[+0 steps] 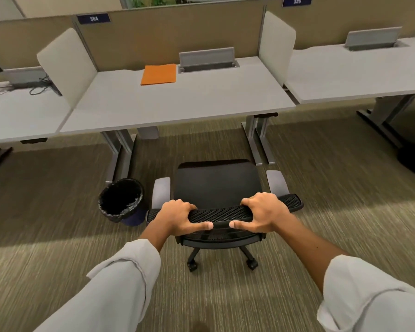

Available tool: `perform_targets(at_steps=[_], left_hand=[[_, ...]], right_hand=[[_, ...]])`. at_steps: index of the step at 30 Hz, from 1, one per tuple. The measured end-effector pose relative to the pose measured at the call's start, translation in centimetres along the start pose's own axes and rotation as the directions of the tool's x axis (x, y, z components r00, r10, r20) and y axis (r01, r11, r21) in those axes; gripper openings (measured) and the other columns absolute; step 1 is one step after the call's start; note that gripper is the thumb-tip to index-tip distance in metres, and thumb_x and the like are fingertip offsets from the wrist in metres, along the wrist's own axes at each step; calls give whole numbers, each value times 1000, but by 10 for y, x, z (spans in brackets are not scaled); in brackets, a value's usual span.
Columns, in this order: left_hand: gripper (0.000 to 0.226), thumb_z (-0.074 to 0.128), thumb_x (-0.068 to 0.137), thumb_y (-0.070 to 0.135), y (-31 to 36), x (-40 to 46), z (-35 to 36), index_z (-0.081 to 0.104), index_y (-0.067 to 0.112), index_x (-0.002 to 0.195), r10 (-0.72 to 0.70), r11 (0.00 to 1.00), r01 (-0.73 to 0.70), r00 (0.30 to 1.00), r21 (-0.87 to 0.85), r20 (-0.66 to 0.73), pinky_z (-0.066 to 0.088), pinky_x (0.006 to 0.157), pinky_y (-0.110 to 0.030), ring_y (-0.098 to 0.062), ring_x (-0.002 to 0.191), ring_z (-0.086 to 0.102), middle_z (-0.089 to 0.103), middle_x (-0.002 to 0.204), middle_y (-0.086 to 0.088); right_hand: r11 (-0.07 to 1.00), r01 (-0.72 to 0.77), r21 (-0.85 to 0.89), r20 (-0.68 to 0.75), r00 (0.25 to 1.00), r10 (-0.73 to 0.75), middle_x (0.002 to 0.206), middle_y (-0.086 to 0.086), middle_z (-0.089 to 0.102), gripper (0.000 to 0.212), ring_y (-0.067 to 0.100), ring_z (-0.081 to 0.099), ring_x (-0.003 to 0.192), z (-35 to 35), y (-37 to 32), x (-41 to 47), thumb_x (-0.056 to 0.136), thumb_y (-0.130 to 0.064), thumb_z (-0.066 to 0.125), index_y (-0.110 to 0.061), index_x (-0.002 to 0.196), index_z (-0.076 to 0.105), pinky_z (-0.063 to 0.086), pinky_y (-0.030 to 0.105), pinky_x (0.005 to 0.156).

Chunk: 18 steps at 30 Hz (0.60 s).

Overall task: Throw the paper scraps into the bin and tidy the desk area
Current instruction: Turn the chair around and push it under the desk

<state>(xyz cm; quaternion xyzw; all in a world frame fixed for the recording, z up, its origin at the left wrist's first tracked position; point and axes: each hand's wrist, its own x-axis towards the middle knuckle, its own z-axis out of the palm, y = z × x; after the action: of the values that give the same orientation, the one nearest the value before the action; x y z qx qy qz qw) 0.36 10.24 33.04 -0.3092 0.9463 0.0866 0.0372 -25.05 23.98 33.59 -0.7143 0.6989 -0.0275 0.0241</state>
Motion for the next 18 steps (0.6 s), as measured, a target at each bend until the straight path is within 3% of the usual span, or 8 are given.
perform_targets(at_steps=[4,8,14,18], left_hand=[[106,22,58,106,-30,35,-7,72,28,110,-20,999,20,1000,-26,3,45,56,-23,-9,70,63,67,75,11],[111,21,55,107,-59,69,-11,71,27,115,-33,999,33,999,-32,17,54,62,-27,-10,72,65,69,78,10],[108,25,58,106,-101,126,-27,70,27,116,-52,998,52,999,-46,7,43,58,-22,-10,72,65,71,80,10],[107,25,58,105,-122,157,-36,70,26,115,-55,997,56,998,-50,15,43,56,-21,-9,71,65,71,79,9]], right_hand=[[1000,-22,-1,0,1000,22,78,-4,70,98,19,65,71,2,11,43,65,-105,20,-23,92,67,56,36,69],[1000,-8,-21,-3,1000,8,75,-3,69,97,19,63,69,0,20,85,66,-105,20,-23,89,67,50,32,63],[1000,-21,13,-6,1000,21,73,-6,69,94,18,64,68,-5,43,156,67,-104,24,-25,90,68,51,33,64],[1000,-21,22,12,1000,21,77,-6,71,96,19,65,72,-6,56,197,65,-104,25,-25,95,69,50,32,65]])
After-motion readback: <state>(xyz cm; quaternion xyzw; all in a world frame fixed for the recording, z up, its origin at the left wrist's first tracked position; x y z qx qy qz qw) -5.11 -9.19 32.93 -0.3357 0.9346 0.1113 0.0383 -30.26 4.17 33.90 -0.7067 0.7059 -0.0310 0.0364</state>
